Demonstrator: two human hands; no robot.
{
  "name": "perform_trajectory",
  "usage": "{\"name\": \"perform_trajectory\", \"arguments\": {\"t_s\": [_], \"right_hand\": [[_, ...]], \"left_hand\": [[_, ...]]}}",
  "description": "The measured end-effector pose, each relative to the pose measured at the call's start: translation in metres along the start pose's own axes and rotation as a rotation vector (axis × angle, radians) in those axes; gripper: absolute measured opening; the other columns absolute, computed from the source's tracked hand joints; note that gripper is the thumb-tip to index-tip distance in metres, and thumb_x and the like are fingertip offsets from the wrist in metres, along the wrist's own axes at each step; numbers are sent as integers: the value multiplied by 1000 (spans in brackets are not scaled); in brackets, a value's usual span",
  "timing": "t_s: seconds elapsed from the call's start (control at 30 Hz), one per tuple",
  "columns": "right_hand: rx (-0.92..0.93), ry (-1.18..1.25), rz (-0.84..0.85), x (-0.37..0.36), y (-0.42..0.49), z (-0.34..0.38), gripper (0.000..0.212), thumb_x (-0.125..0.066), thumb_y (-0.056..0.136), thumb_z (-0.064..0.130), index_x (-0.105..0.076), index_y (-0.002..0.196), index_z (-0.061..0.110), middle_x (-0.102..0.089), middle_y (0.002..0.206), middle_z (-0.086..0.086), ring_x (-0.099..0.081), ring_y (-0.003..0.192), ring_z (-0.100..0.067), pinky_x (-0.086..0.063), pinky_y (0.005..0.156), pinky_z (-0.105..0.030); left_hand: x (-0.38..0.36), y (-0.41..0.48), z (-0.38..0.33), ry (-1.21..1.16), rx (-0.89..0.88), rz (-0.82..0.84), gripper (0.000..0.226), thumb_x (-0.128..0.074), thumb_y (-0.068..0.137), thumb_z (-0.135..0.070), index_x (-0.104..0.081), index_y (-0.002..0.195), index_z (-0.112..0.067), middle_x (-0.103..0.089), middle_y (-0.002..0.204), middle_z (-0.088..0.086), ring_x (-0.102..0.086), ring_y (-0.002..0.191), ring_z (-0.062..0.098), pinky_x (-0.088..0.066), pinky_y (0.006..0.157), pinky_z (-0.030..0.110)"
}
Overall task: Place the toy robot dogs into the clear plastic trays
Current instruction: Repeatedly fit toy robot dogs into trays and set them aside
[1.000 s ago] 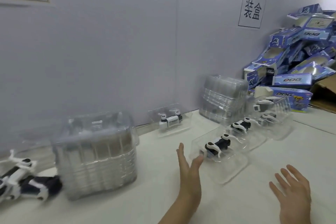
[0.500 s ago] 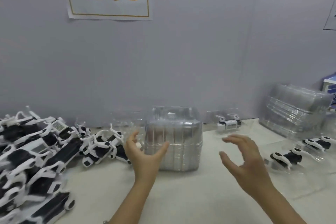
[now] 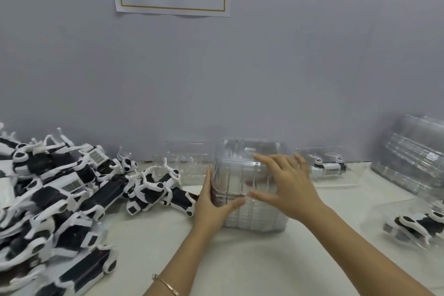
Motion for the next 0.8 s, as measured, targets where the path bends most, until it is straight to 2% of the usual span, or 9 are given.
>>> {"name": "perform_trajectory", "arguments": {"t_s": [0.1, 0.17, 0.23, 0.27, 0.33, 0.43, 0.57, 0.67, 0.8], "right_hand": [[-21, 8, -6, 6, 9, 2, 89, -32, 67, 87, -47, 139, 37, -57, 118, 10, -50, 116, -13, -17, 108, -39], [-121, 285, -198, 15, 7, -11, 83, -53, 70, 83, -46, 139, 38, -53, 121, 9, -44, 116, -10, -23, 103, -32], [-405, 701, -383, 12, -10, -44, 88, -66, 62, 75, -37, 140, 46, -40, 138, 7, -32, 125, -8, -24, 102, -30], [-518, 885, -341, 0, -17, -52, 91, -66, 57, 77, -34, 139, 53, -37, 138, 6, -31, 124, -8, -27, 101, -31], [-577, 1092, -130, -22, -23, -49, 92, -73, 49, 81, -30, 129, 66, -43, 108, 15, -38, 103, -6, -35, 93, -32], [-574, 1033, -70, -22, -30, -49, 83, -74, 55, 69, -32, 127, 68, -36, 82, 15, -43, 84, -8, -42, 90, -36], [-629, 927, -135, -9, -47, -44, 73, -69, 61, 79, -31, 124, 74, -47, 65, 17, -54, 80, -11, -47, 92, -40], [-679, 871, -155, -5, -59, -32, 83, -57, 50, 89, -31, 127, 70, -55, 77, 21, -56, 93, -8, -39, 90, -34], [-726, 825, -220, 8, -68, -21, 86, -48, 52, 94, -32, 130, 61, -57, 87, 15, -54, 91, 0, -38, 88, -36]], "left_hand": [[-1, -13, 1, -92, -19, -82, 114, -84, 59, -51, -25, 153, -30, -42, 149, -13, -39, 136, 1, -34, 114, 31], [-2, -23, 5, -164, -14, -128, 95, -79, 67, -48, -34, 149, -28, -46, 145, -16, -42, 131, -7, -37, 108, 17], [3, -28, 11, -258, 44, -194, 77, -75, 74, -51, -43, 140, -29, -47, 144, -11, -43, 131, -4, -38, 103, 13], [4, -28, 14, -301, 103, -201, 77, -72, 74, -56, -43, 141, -29, -43, 148, -8, -40, 136, 4, -35, 108, 19], [-6, -26, 17, -318, 246, -91, 94, -57, 71, -68, -24, 152, -35, -21, 158, -11, -20, 147, 11, -19, 116, 35], [-18, -27, 10, -322, 286, 12, 101, -48, 63, -78, -11, 151, -46, -10, 159, -18, -11, 144, 3, -10, 117, 37], [8, -46, 19, -424, 339, -255, 76, -74, 53, -73, -58, 119, -38, -56, 134, -8, -49, 127, 16, -34, 112, 39], [20, -72, 31, -644, 611, -420, 92, -83, 34, -63, -56, 103, -8, -62, 92, 0, -60, 87, 20, -52, 89, 37], [8, -79, 5, -973, 751, -189, 67, -83, 57, -50, -60, 99, -4, -73, 73, 17, -73, 63, 31, -59, 54, 39]]}}
Point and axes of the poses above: each hand's wrist, its own y-axis towards the middle knuckle, its own x-axis out of the back of the hand, z = x × y, the point moved 8 cm from there along y, towards the middle knuckle
